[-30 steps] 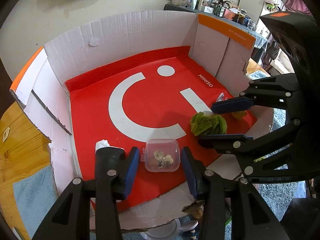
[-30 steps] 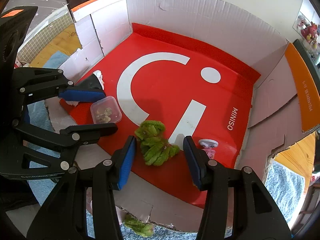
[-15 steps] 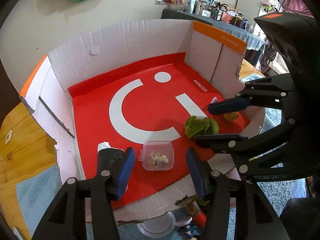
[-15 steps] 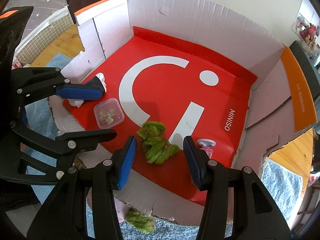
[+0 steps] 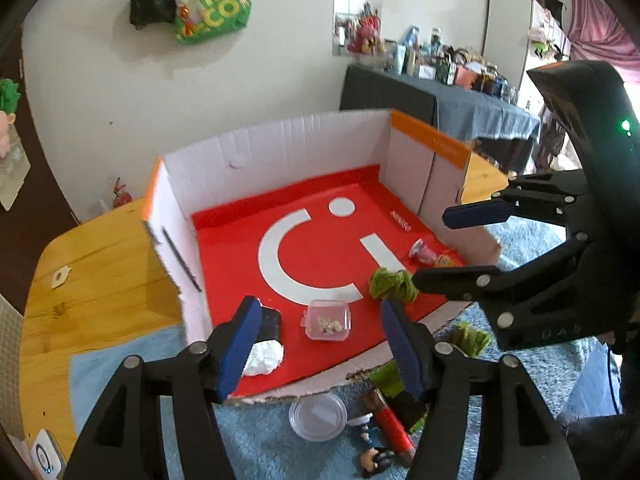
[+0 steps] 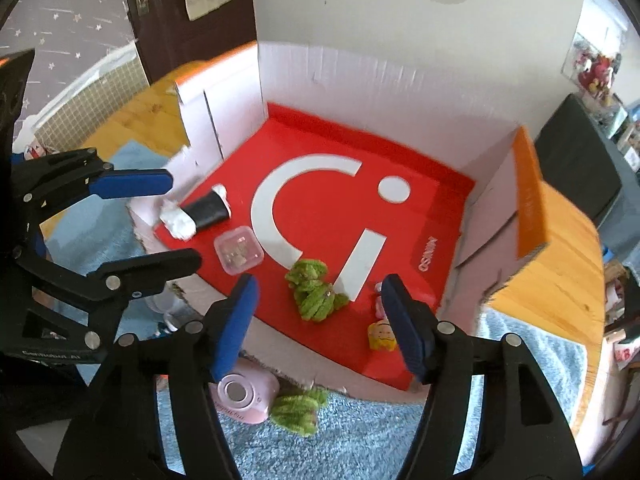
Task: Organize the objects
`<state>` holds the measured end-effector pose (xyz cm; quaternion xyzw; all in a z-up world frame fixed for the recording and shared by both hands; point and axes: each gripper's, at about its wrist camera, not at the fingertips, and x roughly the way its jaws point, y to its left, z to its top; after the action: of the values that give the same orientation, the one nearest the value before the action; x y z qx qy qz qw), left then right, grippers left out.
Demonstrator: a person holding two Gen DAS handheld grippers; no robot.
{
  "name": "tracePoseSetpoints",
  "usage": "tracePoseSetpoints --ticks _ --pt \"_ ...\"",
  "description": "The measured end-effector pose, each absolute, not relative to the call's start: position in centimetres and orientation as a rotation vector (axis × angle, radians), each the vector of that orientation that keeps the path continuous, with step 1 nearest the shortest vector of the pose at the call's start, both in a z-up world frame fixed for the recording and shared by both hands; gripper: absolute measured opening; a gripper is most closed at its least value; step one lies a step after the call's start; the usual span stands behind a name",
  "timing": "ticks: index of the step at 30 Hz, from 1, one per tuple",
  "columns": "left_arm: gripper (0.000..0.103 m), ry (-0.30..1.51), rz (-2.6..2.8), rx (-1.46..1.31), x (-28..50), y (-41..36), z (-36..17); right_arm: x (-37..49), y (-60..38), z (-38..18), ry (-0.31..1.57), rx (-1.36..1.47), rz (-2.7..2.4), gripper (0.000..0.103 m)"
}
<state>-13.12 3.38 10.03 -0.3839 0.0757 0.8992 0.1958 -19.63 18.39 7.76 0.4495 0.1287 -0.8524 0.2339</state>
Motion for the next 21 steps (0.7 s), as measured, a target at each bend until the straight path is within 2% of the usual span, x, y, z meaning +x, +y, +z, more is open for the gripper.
tracePoseSetpoints --ticks 3,6,8,13,17,21 --pt "0.069 0.177 2.544 -1.044 -12.1 2.8 11.1 -19.1 18.3 8.8 0.329 1.197 -2.372 0.065" --pt "0.07 0.153 2.57 -1.014 -11.1 2.3 12.1 -18.0 18.4 9.9 0.315 1.154 -2.404 0.071" --pt "0.074 0.139 2.59 -0.994 -10.3 1.9 12.7 -17.4 18.5 10.4 0.306 1.137 -2.415 0.072" --pt "0.074 0.109 2.626 -0.958 -8.6 1.3 13.5 -15.5 18.7 11.4 0.284 1.094 -2.442 0.072" --pt "0.075 0.108 2.651 -0.931 -7.4 1.2 13.9 -14.2 18.8 11.8 0.265 1.059 -2.469 0.077" --pt "0.08 0.101 2.675 -0.898 -5.9 1.1 14.1 -12.6 19.1 12.4 0.237 1.016 -2.499 0.078"
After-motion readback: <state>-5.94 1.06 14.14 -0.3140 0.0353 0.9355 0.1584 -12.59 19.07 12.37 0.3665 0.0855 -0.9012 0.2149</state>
